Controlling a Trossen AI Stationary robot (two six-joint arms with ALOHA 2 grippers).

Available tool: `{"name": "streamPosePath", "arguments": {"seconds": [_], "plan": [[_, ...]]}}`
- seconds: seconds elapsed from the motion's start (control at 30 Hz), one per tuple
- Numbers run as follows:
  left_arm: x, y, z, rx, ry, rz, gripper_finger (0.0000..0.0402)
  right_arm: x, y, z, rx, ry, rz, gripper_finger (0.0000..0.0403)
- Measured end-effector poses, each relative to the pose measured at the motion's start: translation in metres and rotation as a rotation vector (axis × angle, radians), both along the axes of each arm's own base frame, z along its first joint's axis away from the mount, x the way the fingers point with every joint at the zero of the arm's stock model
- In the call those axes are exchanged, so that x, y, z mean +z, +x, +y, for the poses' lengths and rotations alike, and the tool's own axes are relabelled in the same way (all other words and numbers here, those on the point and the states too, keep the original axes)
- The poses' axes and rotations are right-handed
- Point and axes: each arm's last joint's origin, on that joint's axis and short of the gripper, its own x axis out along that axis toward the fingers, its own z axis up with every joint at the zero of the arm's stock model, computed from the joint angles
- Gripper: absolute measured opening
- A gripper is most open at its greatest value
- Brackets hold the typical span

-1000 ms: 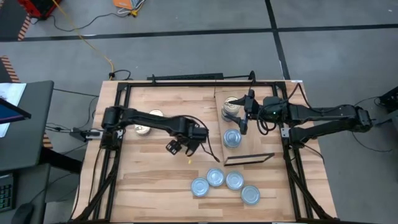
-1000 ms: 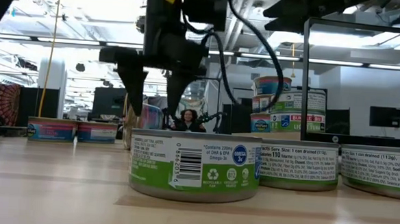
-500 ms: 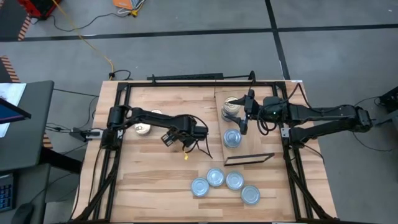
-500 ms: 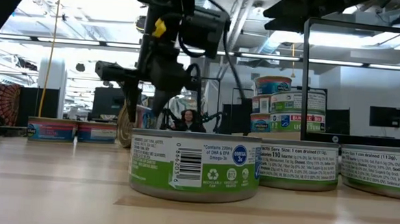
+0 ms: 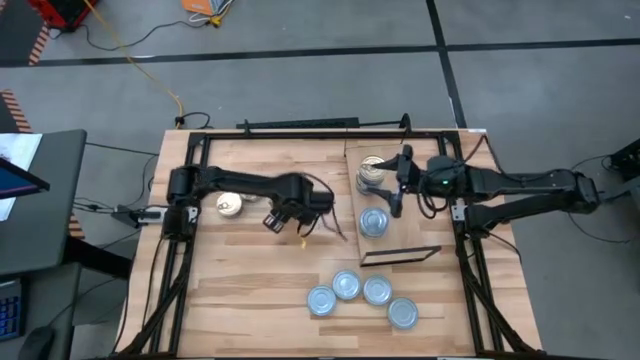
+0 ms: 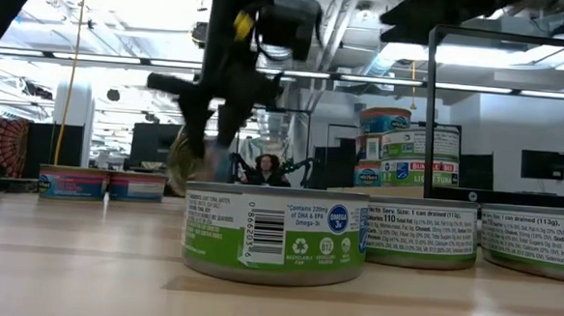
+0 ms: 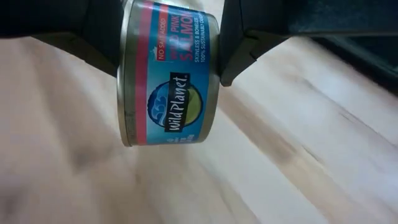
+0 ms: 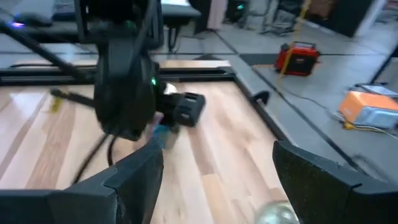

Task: Stack canned seafood by type on shelf
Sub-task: Stack the blue-pink tuna can on top of the other blue-pink tuna can on the shelf

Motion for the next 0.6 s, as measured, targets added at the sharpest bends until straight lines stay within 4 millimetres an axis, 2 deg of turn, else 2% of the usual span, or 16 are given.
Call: {"name": "streamPosePath", "arguments": {"seconds": [0.13,0.33,0.5,0.6], "plan": [[0.039,-0.004,0.022,0.109,-0.165,-0.296,0.0181,0.007,-0.023,0.001,-0.046,0.029,-0.013,0.0326],[0.096,-0.011,0.059,0.240,-0.402,-0.769,0.0181,-0.009,-0.050,-0.002,-0.093,0.024,-0.061,0.0326],[0.121,-0.005,0.083,0.365,-0.600,-1.063,0.0181,-0.012,-0.068,-0.006,-0.140,0.027,-0.168,0.0326],[0.126,0.005,0.099,0.449,-0.731,-1.200,0.0181,-0.018,-0.072,-0.005,-0.137,0.032,-0.170,0.0326]]}}
